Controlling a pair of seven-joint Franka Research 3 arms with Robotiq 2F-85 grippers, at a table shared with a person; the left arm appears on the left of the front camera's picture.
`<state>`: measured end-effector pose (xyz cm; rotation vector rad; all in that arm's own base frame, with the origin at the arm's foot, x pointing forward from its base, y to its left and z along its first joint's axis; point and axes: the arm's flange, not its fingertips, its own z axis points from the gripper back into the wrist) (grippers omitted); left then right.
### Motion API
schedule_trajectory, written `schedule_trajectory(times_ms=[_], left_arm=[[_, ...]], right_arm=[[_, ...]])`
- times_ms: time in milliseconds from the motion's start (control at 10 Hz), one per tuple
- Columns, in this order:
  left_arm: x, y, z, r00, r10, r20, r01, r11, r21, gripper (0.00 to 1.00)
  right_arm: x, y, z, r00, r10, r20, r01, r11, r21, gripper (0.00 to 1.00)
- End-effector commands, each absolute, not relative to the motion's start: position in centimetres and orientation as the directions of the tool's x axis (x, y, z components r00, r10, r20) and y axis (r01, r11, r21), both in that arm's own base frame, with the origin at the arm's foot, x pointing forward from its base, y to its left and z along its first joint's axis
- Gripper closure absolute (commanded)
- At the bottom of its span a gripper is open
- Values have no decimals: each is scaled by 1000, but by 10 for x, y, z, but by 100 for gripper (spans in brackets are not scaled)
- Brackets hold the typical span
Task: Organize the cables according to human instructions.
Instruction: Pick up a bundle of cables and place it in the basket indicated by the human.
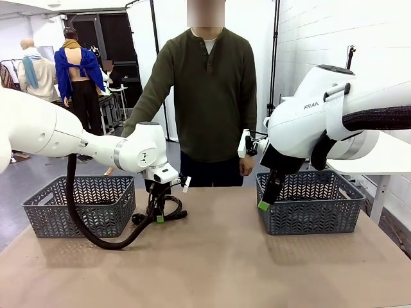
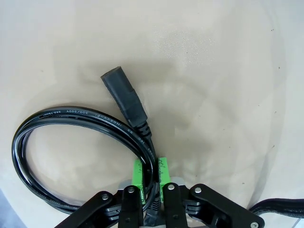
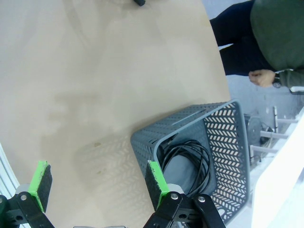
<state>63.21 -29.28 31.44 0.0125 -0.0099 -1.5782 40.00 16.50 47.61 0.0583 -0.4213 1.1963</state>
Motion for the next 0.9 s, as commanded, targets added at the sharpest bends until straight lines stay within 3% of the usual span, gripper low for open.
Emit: schedule_trajectory(times_ms=[0,800], left_arm=[[637,-293,318,-31,-999,-17,999,-31,12,100],[622,-310,437,-88,-992,-89,984,-101,147,100]], right_arm=[[400,165,475,307,887,344,-905,384,-183,0],[400,165,475,307,887,344,-905,384,-183,0]])
